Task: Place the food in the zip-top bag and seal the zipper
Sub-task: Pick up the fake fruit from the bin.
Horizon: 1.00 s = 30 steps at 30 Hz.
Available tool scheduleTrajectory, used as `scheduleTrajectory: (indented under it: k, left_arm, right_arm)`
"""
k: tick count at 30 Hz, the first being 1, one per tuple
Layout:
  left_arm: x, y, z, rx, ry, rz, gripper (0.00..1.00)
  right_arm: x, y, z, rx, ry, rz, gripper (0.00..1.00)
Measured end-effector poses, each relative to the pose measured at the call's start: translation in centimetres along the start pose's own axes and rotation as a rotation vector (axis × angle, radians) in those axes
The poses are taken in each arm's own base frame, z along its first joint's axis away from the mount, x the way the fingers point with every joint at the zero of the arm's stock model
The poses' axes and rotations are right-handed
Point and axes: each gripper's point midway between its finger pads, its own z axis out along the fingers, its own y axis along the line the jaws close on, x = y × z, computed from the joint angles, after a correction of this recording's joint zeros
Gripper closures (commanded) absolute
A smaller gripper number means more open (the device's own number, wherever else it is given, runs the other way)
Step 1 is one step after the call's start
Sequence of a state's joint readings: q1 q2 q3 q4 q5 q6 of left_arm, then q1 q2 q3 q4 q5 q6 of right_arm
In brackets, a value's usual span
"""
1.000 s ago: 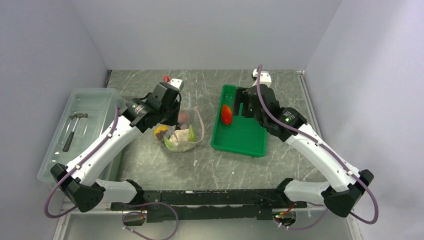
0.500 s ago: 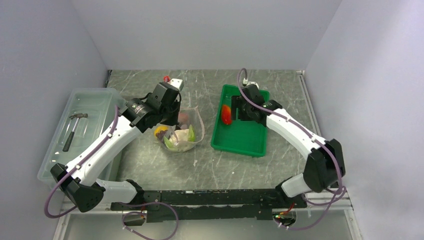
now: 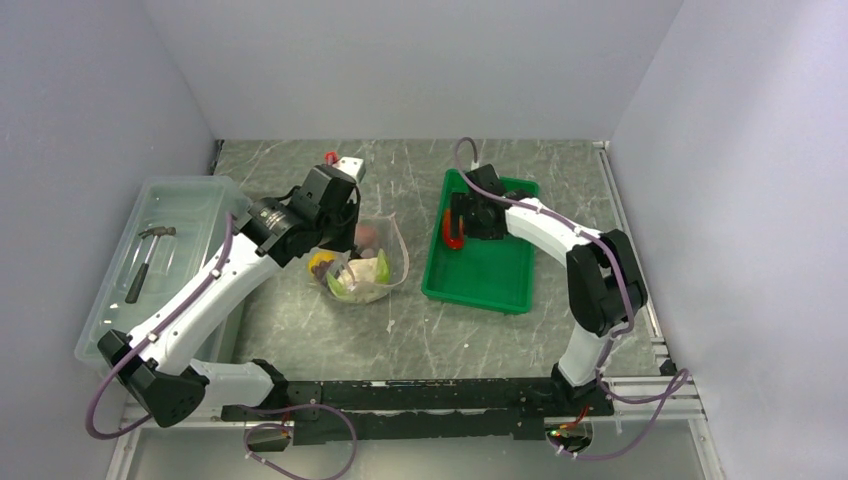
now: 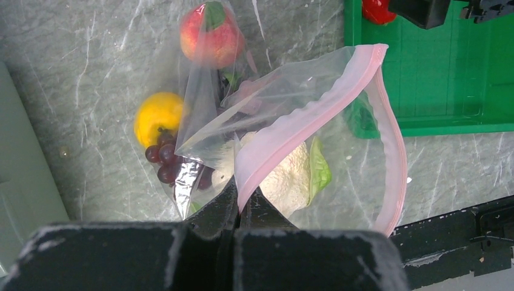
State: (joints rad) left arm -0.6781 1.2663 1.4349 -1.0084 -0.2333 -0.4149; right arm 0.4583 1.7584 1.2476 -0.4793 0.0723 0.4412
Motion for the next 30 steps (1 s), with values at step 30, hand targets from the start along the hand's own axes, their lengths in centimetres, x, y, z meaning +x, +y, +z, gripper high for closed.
scheduleTrajectory:
  k: [30]
  left_arm:
    - [0.0,0.3,-1.3,0.011,-0.030,-0.008,1.00]
  right_arm:
    - [2.4,1.5,3.9,0.089,0.038,-0.076,0.29]
